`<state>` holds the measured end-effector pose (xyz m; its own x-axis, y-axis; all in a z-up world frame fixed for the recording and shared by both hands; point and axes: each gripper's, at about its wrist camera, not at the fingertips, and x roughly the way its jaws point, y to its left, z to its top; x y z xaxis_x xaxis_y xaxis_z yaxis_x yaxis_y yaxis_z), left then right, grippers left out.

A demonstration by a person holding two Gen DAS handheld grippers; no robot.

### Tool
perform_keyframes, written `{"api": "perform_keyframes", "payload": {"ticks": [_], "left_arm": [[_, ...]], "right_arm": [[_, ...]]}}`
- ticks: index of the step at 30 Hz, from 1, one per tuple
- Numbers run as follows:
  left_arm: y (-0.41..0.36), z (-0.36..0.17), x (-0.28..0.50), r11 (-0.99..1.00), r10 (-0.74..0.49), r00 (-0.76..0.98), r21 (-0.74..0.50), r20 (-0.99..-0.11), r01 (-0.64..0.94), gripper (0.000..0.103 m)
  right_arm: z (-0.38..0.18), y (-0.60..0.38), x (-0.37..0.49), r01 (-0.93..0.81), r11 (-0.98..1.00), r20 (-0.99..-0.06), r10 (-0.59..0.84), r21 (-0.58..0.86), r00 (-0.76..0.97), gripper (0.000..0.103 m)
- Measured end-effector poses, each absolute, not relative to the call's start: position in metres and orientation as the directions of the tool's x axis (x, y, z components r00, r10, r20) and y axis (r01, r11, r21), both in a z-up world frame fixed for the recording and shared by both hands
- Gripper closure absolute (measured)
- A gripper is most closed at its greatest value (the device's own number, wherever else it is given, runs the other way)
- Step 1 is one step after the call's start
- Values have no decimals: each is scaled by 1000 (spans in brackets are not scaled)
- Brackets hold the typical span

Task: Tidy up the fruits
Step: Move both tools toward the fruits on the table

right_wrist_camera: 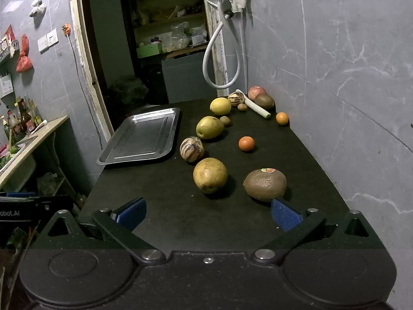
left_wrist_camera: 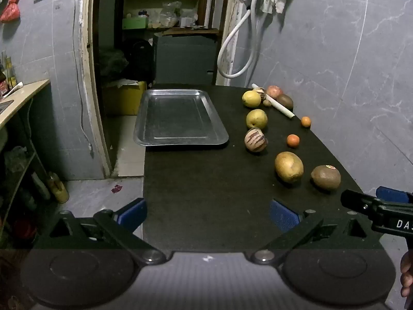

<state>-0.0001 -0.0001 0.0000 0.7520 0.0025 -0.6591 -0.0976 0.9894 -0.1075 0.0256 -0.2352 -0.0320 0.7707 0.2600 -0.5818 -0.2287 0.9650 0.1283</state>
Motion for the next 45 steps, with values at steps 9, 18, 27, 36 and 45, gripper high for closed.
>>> {"api": "perform_keyframes", "payload": {"ticks": [9,18,27,36,45], "left_arm": [[0,-1,-1,989,-3,749,-112,-663,-96,1],[-3,-7,6,989,-5,744,-112,-668,-94,1],[-5,-5,2,989,-13,731,-118,-682,-93,1],[-5,-4,5,989,-15,722,-115,-691,-89,1],[-9,-5,10,990,-12,712,-107,-702,-89,1]], "right_arm": [[-32,-236,26,-227,965,-582,259,129,771,1],[-32,-238,26,-227,965,-583,261,132,770,0],[-34,-242,28,-222,965,-586,260,136,768,0],[-36,-246,30,-221,964,-593,267,150,760,0],[-37,-249,32,-219,963,-597,271,160,755,0]]}}
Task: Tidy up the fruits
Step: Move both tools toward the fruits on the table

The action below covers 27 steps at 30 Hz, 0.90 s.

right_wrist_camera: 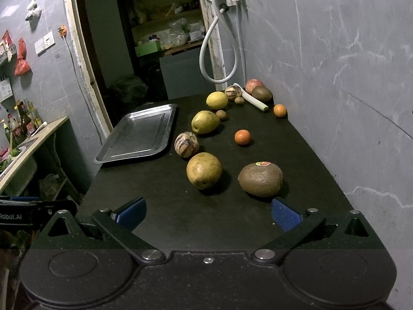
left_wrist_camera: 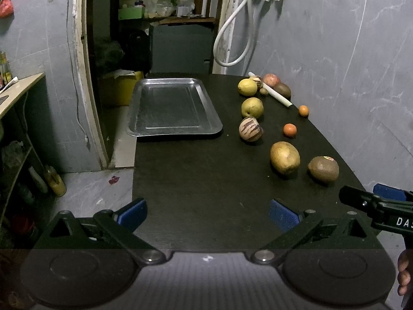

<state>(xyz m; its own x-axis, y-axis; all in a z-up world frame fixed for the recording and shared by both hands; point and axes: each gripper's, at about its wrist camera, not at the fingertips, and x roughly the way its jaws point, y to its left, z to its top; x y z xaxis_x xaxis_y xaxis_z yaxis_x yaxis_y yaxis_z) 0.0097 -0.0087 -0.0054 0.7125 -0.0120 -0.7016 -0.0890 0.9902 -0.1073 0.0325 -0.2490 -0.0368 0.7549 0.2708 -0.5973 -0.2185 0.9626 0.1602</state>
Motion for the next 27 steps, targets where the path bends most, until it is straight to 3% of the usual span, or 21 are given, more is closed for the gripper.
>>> {"api": "perform_keyframes", "payload": {"ticks": [27], "left_arm": [[-24,-15,36,992,7,659,-77,-752,-99,1]], "right_arm": [[-48,-263,51,-206,959,-624,283,194,729,0]]}}
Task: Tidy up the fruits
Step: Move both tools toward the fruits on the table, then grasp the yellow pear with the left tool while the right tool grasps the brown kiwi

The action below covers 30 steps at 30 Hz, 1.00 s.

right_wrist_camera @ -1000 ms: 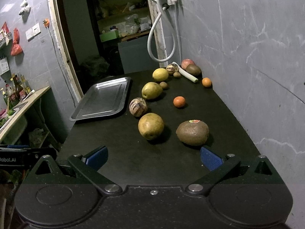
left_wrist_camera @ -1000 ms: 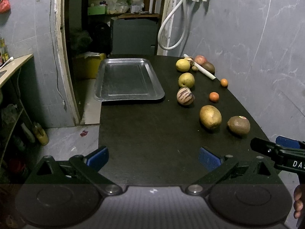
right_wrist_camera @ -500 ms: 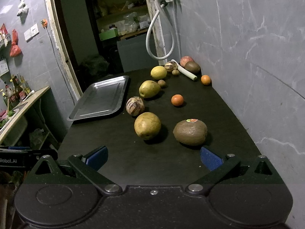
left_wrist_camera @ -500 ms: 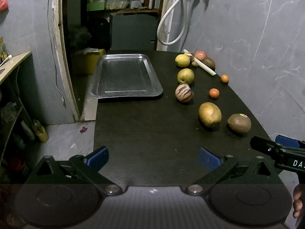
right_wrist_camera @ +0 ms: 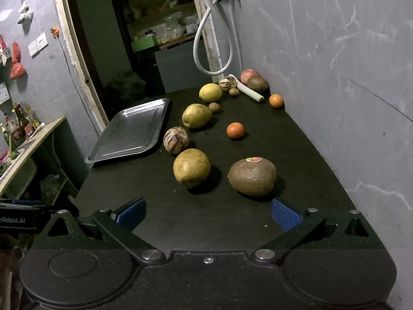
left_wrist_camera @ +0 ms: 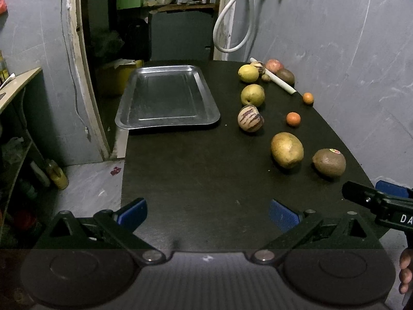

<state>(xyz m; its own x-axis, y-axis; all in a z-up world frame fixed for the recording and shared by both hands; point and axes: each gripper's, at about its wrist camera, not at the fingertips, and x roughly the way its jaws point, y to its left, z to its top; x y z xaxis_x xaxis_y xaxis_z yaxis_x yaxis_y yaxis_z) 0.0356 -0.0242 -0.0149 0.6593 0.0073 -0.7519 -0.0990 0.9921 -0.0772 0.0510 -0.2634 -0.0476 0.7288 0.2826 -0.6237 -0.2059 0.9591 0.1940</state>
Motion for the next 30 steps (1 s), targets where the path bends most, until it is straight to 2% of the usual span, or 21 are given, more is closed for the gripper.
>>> {"api": "perform_keyframes", "payload": {"ticks": [10,22,30], "left_arm": [[-31,-21,53,993,14,625,-62,-781,-100,1],[-35,-26,95,996,-15,585,-61,-811,-59,1],[-46,-34,142,993,-101,563,-116,-820,10,1]], "right_arm": [[-55,-271,62,-200,963,-628,270,183,730,0],[-71,-274,69,-226,974,-627,169,-13,760,0],[-89,-271,84,-229,970,-647,125,-78,752,0]]}}
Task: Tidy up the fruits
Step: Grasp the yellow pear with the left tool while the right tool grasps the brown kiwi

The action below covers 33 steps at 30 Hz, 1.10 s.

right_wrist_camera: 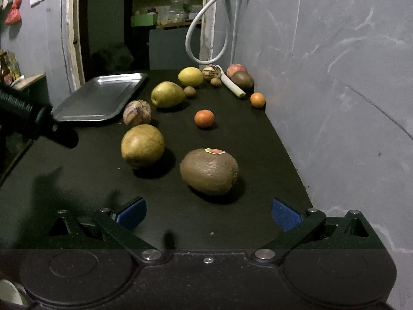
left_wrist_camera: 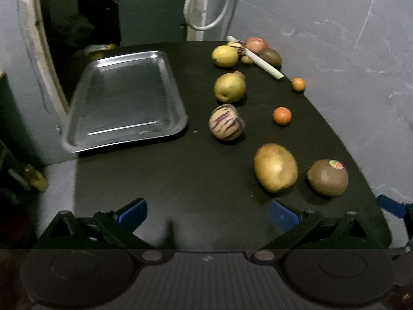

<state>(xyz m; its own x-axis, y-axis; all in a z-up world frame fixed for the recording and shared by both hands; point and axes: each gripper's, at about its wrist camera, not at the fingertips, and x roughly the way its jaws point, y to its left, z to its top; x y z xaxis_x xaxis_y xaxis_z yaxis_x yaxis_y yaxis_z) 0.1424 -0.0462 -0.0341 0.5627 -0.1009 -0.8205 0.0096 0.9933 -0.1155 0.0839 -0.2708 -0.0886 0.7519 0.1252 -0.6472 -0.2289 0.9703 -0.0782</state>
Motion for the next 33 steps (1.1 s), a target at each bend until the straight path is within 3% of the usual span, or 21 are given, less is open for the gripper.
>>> {"api": "perform_keyframes", "payload": {"ticks": [9,15,22,33], "left_arm": [[-57,-54,189,949,-283,500,-315,-818,22,1],[-72,-68,209,932,-337,443,-360,-831,34,1],[-79,-80,225,936,-342,413,-343,-844,73,5],[-88,-89,226,939,-340,393,-285,-855,192,19]], "right_arm": [[-102,-265,113,-256,954,-671,88,-155,736,0],[-108,-267,130,-328,921,-693,98,-208,714,1],[-107,-273,145,-447,876,-727,188,-181,661,1],[-112,-274,157,-543,825,-753,258,-154,606,11]]}}
